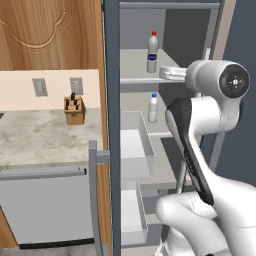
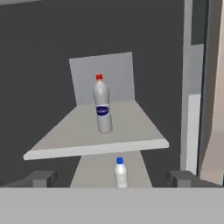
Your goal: Take the bottled waters from the counter and place them in the freezer to freeze. Close the freezer door after placing the bottles.
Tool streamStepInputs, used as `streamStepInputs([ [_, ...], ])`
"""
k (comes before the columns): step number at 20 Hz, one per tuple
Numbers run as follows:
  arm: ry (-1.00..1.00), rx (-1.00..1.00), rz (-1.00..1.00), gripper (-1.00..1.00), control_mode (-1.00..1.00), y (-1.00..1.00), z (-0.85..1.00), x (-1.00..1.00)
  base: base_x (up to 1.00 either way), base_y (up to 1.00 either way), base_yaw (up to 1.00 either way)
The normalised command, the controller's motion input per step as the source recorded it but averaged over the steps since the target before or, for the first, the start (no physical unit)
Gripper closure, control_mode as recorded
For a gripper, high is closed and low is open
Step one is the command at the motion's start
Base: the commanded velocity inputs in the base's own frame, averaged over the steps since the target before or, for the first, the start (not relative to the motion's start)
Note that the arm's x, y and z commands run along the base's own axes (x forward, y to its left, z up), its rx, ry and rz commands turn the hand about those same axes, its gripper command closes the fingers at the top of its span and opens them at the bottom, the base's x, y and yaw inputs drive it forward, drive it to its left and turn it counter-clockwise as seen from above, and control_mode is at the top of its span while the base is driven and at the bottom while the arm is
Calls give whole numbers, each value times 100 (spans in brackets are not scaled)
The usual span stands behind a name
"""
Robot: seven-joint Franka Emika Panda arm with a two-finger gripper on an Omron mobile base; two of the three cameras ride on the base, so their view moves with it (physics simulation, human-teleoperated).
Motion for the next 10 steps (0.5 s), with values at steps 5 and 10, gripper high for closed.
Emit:
streamStepInputs([
  [5,23,5,0,-100,-100,-1,0,-86,0,0,0],
  [10,22,3,5,-100,-100,-1,0,-88,0,0,0],
])
